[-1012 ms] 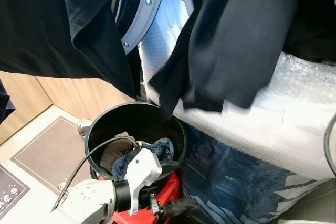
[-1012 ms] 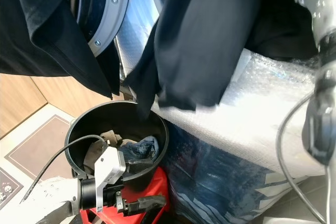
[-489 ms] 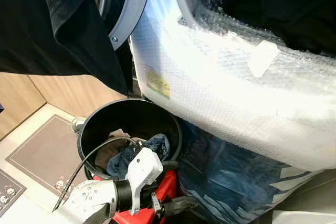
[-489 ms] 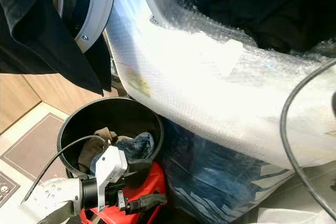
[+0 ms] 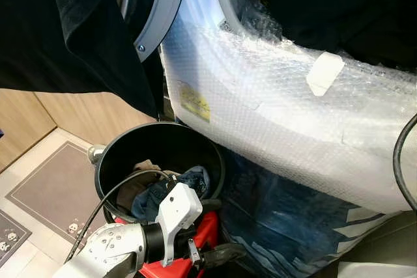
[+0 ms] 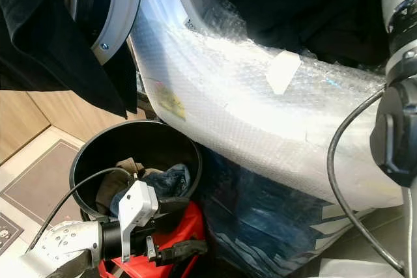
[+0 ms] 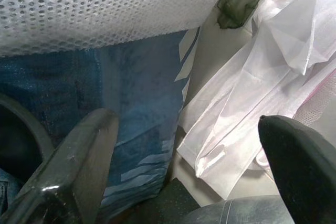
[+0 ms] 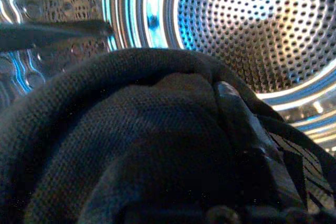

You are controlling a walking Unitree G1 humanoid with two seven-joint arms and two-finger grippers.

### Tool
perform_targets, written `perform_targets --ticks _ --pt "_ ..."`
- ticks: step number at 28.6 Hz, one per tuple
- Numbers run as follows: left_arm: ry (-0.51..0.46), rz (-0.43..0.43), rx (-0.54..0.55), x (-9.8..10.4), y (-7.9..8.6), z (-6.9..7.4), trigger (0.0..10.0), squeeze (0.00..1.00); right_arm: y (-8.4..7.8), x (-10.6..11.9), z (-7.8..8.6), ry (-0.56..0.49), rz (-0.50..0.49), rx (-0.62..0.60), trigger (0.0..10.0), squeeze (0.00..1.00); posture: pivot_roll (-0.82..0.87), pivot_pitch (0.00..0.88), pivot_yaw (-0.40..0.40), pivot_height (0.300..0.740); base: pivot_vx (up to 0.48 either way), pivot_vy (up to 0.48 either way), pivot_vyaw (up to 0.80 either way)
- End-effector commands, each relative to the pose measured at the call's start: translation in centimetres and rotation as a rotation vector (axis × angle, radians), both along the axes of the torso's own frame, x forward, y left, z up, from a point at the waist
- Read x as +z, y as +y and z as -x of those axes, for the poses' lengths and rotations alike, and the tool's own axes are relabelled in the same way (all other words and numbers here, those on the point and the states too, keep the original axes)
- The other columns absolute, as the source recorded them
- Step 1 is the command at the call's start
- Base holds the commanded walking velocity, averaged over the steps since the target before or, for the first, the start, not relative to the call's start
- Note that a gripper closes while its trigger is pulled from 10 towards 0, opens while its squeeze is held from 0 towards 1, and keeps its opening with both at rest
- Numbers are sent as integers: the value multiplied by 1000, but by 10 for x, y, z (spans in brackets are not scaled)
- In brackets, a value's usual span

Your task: Clothes washing

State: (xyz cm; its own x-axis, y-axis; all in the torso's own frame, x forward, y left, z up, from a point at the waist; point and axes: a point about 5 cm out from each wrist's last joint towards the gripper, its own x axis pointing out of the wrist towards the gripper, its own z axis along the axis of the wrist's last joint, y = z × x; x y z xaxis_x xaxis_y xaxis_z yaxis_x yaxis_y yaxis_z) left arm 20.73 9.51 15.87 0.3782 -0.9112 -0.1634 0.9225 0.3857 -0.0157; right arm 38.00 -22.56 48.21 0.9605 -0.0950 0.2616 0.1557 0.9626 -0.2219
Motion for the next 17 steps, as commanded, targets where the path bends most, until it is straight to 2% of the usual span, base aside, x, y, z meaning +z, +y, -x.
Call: perform_targets --ticks 1,8,9,14,17 --pt "2 13 -24 3 -4 4 10000 0 -21 -10 2 50 -38 -84 10000 0 -54 177 -64 740 0 0 0" --pt "6 12 -21 2 -4 4 10000 0 -46 -18 7 87 -62 -203 10000 0 -56 160 -63 740 0 0 0" --pt "6 12 -23 2 -4 4 10000 0 -48 -21 7 96 -86 -208 10000 1000 -58 154 -62 740 0 0 0" --pt "5 14 -32 3 -4 4 10000 0 -58 -22 11 109 -141 -236 10000 1000 -60 149 -60 740 0 0 0" --pt "4 12 -32 3 -4 3 10000 0 -59 -17 14 100 -140 -242 10000 1000 -62 142 -58 740 0 0 0"
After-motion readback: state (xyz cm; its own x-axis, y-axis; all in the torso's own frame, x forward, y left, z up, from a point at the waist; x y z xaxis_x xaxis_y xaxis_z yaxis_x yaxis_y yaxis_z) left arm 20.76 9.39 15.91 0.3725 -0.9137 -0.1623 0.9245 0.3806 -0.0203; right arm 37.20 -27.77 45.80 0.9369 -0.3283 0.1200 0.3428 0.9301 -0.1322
